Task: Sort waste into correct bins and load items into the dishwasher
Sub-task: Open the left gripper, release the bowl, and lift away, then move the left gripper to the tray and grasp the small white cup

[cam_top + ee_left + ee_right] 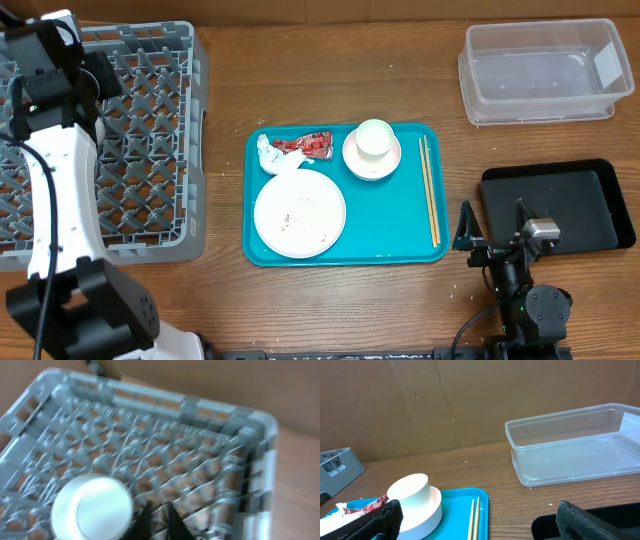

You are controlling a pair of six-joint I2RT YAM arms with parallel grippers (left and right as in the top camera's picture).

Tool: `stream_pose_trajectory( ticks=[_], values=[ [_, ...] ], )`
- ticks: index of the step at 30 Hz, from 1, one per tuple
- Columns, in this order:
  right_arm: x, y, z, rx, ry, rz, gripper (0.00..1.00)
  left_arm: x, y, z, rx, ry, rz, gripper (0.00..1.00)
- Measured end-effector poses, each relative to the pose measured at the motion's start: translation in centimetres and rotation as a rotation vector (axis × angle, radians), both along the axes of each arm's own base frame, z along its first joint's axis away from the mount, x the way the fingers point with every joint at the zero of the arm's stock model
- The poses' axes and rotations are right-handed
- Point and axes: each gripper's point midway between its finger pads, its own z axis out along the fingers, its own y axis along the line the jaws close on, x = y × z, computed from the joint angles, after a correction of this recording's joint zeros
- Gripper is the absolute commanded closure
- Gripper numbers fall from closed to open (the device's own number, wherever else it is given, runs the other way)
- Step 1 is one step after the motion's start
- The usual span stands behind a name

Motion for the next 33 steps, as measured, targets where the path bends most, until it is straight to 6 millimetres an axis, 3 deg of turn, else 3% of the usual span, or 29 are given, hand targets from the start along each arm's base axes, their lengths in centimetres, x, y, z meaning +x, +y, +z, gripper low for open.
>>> stream_pose_trajectory(
  ticks=[6, 10, 17, 25, 30, 33],
  values=[
    [0.0, 0.0, 0.0, 0.0, -0.001, 0.0, 0.0, -0.5, 3.1, -8.2, 0.06, 0.226, 0.124, 0.96],
    [0.0, 0.0, 0.0, 0.0, 0.0, 0.0, 0.0, -1.1, 4.9, -10.6, 0.111, 0.297, 0.195, 0.96],
    [0.0, 0.0, 0.0, 0.0, -0.001, 0.0, 0.0, -3.0, 8.8, -11.0, 0.152, 0.324, 0.308, 0.96],
    [0.0, 0.0, 0.0, 0.0, -0.001, 0.0, 0.0, -5.5, 12.3, -13.5, 0.097, 0.38, 0.348, 0.96],
    [0.0, 0.0, 0.0, 0.0, 0.0, 0.0, 0.0, -7.2, 14.2, -13.1, 0.083, 0.35, 0.497, 0.96],
    [0.0, 0.0, 0.0, 0.0, 0.0, 0.0, 0.0, -7.7, 14.6, -11.4, 0.061, 0.289, 0.564, 0.96]
  ],
)
